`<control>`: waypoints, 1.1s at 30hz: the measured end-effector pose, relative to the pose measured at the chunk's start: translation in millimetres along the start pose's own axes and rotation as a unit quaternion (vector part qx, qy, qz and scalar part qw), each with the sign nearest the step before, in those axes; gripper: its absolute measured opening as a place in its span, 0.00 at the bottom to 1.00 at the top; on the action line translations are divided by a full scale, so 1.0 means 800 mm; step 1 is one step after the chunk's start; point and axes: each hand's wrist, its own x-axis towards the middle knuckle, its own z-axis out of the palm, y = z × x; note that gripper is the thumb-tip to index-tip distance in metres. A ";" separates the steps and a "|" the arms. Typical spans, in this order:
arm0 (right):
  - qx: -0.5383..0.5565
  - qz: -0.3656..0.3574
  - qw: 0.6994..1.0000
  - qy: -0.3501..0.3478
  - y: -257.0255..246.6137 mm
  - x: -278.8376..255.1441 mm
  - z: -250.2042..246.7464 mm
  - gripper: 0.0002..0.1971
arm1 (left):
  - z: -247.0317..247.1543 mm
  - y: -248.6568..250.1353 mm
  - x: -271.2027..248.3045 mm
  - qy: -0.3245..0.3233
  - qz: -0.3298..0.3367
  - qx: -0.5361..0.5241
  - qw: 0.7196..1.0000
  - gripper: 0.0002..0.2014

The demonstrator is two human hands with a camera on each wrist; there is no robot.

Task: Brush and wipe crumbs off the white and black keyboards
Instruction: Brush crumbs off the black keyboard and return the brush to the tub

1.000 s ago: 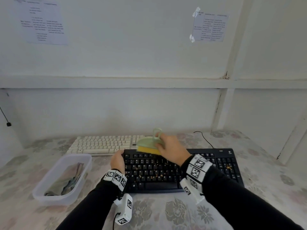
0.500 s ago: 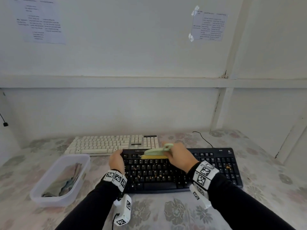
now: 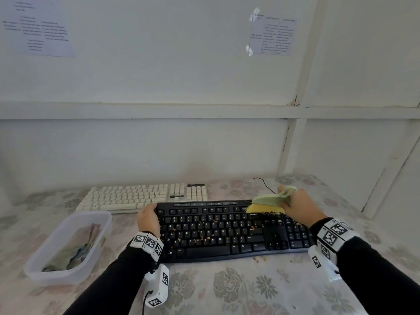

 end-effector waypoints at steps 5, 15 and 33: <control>0.066 -0.048 0.997 0.017 -0.043 0.011 -0.009 0.10 | 0.000 0.004 -0.005 0.003 0.007 0.002 1.000 0.12; 0.042 -0.188 0.979 -0.064 -0.129 0.033 0.057 0.14 | -0.001 -0.002 0.003 -0.007 0.008 -0.008 1.000 0.07; -0.033 0.058 0.998 0.018 0.080 -0.012 -0.024 0.24 | 0.001 -0.006 0.006 0.018 0.020 -0.011 1.000 0.04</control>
